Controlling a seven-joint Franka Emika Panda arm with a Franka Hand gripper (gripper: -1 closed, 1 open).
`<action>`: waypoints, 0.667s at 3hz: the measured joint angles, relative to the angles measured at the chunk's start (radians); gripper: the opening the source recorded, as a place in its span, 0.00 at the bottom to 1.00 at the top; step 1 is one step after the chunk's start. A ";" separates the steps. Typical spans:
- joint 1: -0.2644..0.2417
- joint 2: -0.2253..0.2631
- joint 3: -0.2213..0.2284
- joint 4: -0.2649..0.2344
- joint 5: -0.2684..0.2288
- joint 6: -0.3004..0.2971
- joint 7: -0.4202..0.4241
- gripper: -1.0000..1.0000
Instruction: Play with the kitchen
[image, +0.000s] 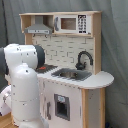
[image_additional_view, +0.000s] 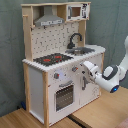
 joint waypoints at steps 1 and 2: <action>0.000 -0.004 -0.016 0.000 -0.040 0.028 0.090 1.00; 0.000 -0.005 -0.012 0.000 -0.081 0.051 0.182 1.00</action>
